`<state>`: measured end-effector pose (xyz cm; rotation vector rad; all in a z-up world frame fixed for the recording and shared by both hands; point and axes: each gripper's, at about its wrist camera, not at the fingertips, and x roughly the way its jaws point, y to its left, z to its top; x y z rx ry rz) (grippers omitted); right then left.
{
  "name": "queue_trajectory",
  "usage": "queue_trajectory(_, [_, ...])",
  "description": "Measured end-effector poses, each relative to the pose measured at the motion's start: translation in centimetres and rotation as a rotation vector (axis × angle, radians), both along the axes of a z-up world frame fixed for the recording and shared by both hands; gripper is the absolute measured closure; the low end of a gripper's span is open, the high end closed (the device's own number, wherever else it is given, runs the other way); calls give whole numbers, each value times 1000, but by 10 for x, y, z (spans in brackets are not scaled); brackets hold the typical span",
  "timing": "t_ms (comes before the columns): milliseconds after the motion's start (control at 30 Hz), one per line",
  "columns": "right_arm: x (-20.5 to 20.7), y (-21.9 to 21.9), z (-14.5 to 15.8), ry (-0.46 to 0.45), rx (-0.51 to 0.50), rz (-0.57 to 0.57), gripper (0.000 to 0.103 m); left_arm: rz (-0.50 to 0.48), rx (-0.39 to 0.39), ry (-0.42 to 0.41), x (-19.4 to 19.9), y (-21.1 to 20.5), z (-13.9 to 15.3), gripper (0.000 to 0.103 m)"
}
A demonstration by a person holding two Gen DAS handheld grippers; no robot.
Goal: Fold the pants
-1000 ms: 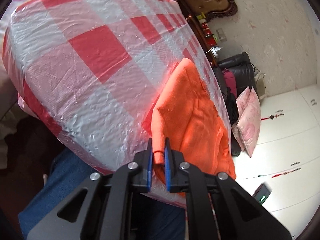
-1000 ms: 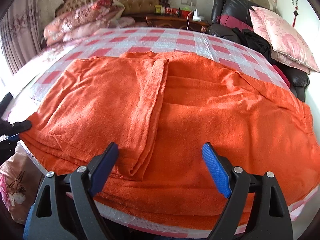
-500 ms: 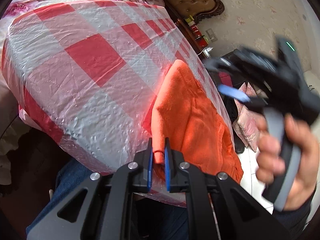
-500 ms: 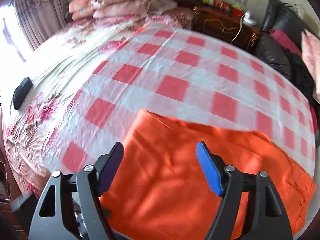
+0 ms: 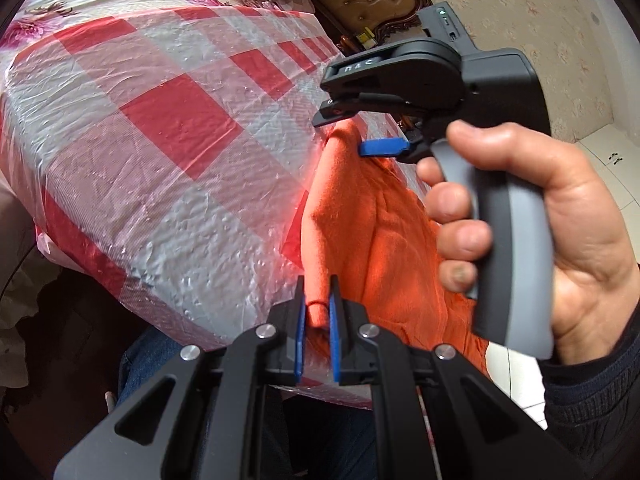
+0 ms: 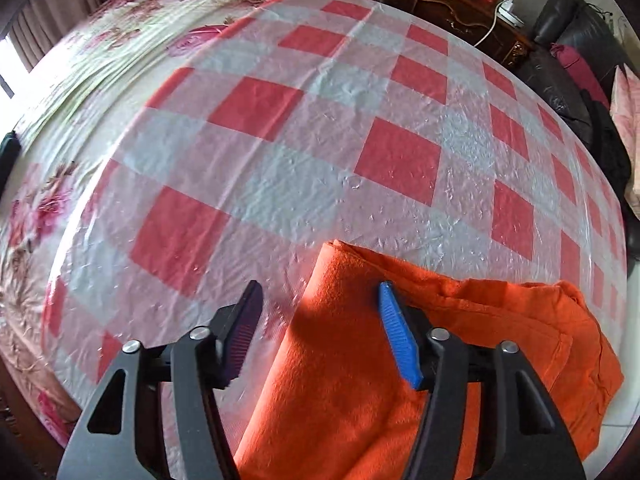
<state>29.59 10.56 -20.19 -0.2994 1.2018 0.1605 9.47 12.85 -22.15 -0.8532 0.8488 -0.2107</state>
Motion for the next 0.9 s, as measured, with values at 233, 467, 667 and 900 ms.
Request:
queue_trajectory(233, [3, -10, 8, -20, 71, -11, 90, -16, 47, -55, -4, -1, 19, 95])
queue_trajectory(467, [9, -50, 64, 13, 352, -24, 92, -48, 252, -209, -9, -24, 86, 95])
queue_trajectory(667, [19, -135, 124, 48, 643, -42, 92, -146, 488, -367, -9, -84, 153, 95])
queue_trajectory(900, [11, -278, 162, 14, 819, -114, 92, -341, 703, -543, -11, -213, 196, 95])
